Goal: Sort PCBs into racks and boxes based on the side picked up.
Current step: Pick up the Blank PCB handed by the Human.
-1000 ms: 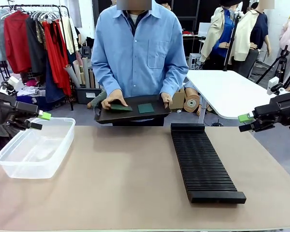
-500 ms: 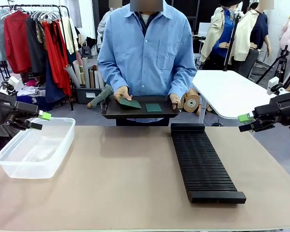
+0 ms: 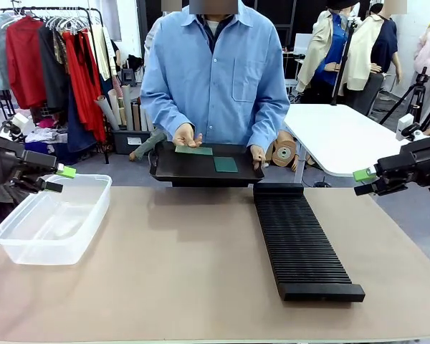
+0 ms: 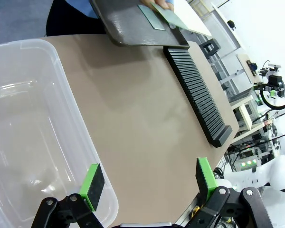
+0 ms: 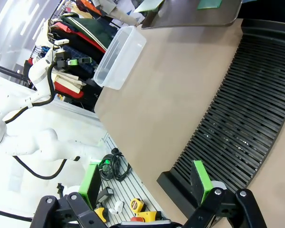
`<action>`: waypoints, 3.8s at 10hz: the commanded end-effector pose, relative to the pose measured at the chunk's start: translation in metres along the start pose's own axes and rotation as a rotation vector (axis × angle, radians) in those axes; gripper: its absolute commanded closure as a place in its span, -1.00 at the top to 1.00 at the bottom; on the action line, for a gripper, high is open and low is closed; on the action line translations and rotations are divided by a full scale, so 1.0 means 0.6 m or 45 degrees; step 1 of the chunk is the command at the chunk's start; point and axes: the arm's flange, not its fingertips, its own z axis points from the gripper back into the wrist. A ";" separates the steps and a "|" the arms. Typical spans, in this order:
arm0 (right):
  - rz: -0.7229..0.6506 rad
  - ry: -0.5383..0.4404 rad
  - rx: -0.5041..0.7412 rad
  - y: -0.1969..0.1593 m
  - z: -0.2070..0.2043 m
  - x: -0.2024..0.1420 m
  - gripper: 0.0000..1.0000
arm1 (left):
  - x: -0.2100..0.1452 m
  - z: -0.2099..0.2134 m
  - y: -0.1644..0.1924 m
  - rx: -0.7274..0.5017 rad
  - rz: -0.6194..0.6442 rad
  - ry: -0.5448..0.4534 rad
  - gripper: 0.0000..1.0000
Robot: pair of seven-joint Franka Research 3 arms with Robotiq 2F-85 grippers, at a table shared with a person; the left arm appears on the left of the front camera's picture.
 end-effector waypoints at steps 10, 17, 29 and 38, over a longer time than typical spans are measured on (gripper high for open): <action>0.004 -0.006 -0.001 0.000 0.000 0.002 1.00 | 0.004 0.029 0.043 -0.105 0.092 -0.019 1.00; -0.005 -0.054 0.165 0.006 -0.031 0.040 1.00 | 0.003 0.036 0.049 -0.122 0.105 -0.008 1.00; -0.126 -0.080 0.332 0.003 -0.315 0.182 1.00 | 0.003 0.036 0.049 -0.122 0.105 -0.008 1.00; -0.125 -0.173 0.500 -0.073 -0.468 0.234 1.00 | 0.003 0.036 0.049 -0.122 0.105 -0.008 1.00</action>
